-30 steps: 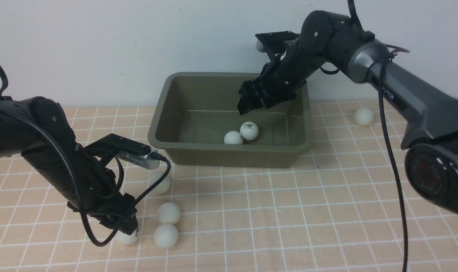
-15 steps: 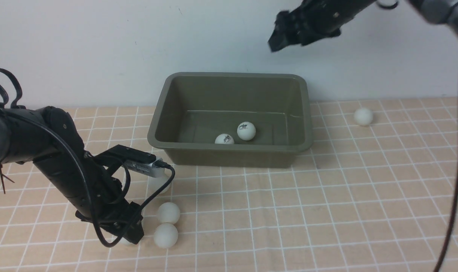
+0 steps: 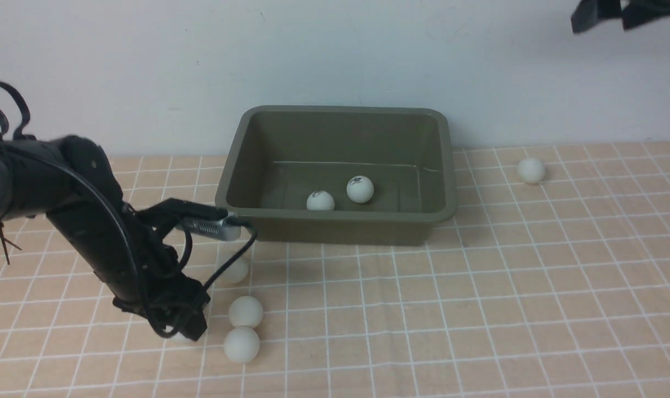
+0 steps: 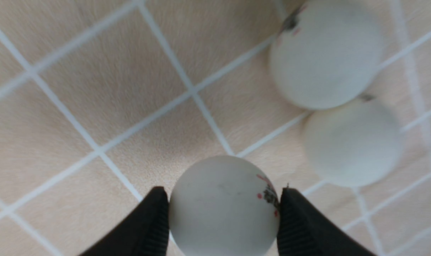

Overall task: Put the table tennis balls into the box on the light coffee tablecloth.
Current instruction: 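Reach for and grasp a ping pong ball on the table beside the basket, then drop the ball into the bin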

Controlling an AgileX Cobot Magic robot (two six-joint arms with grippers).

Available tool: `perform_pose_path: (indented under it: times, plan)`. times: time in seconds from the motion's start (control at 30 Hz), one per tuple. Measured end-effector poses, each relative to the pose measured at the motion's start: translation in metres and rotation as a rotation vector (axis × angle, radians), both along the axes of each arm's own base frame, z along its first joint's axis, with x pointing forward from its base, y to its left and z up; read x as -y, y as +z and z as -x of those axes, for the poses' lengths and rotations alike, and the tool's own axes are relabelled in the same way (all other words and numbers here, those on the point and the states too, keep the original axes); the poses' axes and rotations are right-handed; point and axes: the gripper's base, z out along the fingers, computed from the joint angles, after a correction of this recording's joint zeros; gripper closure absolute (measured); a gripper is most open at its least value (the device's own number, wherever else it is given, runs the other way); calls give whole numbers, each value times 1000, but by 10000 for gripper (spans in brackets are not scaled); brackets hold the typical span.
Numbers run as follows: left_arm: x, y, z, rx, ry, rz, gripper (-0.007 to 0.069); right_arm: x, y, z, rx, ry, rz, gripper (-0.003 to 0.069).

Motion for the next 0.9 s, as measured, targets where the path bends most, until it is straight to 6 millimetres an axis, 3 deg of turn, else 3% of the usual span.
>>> perform_pose_path:
  times: [0.03, 0.1, 0.23, 0.37, 0.47, 0.73, 0.9]
  plan:
    - [0, 5, -2, 15, 1, 2, 313, 1, -3, -1, -10, -1, 1, 155]
    - [3, 38, -10, 84, 10, 21, 313, 3, -32, -2, -98, -4, 10, 155]
    - [6, 86, -29, 255, 29, 58, 313, 3, -60, -2, -184, -2, 10, 155]
    - [12, 104, -49, 382, 60, 102, 313, 4, -82, -5, -231, -4, 9, 155]
    - [21, 99, -65, 432, 56, 103, 313, 4, -96, -11, -223, -11, 4, 155]
    - [67, 55, -115, 451, -11, 112, 313, 3, -135, -37, -127, -45, -21, 155]
    - [77, 43, -134, 450, -20, 125, 313, -9, -159, -46, -123, -12, 6, 155]
